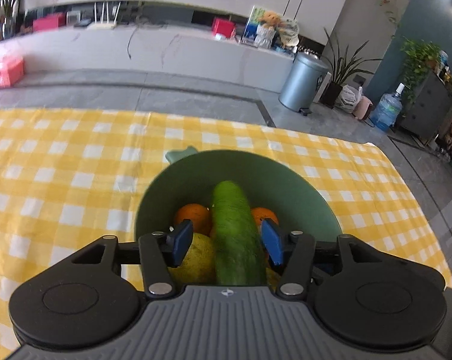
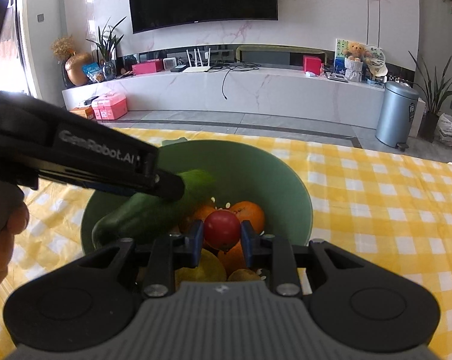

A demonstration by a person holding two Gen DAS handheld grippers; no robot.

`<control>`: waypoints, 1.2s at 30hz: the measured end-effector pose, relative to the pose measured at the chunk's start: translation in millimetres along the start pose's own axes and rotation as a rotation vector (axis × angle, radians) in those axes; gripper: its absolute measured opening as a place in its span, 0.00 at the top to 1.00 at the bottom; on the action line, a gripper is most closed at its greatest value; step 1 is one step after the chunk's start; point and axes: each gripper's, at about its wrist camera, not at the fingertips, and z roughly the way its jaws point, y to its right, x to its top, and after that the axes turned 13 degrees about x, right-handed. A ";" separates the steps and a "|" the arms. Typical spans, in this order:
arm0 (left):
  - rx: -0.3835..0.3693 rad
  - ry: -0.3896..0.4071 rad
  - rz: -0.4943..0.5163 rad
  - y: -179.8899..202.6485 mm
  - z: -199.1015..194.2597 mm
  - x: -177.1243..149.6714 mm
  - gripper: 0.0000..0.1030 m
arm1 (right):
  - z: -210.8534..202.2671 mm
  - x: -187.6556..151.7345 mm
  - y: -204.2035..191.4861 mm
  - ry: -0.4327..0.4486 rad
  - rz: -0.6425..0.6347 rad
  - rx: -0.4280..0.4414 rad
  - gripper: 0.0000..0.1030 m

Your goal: Organize fruits

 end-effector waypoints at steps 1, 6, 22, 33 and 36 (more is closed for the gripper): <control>0.008 0.016 0.012 0.8 -4.6 -0.8 0.40 | 0.9 -0.4 0.0 -0.003 0.001 0.004 0.78; 0.002 0.066 0.023 -2.7 -27.9 -4.2 0.39 | 1.9 -1.4 -1.0 -0.013 0.008 0.002 0.76; 0.107 0.319 0.115 -7.9 -116.7 -45.8 0.20 | -65.5 1.4 -23.3 0.196 -0.008 -0.040 0.43; 0.147 0.467 0.176 8.5 -151.3 -77.0 0.12 | -143.4 -15.7 -58.0 0.357 -0.023 -0.122 0.24; 0.170 0.470 0.189 9.9 -151.9 -86.5 0.11 | -153.4 -33.5 -63.8 0.331 -0.012 -0.152 0.23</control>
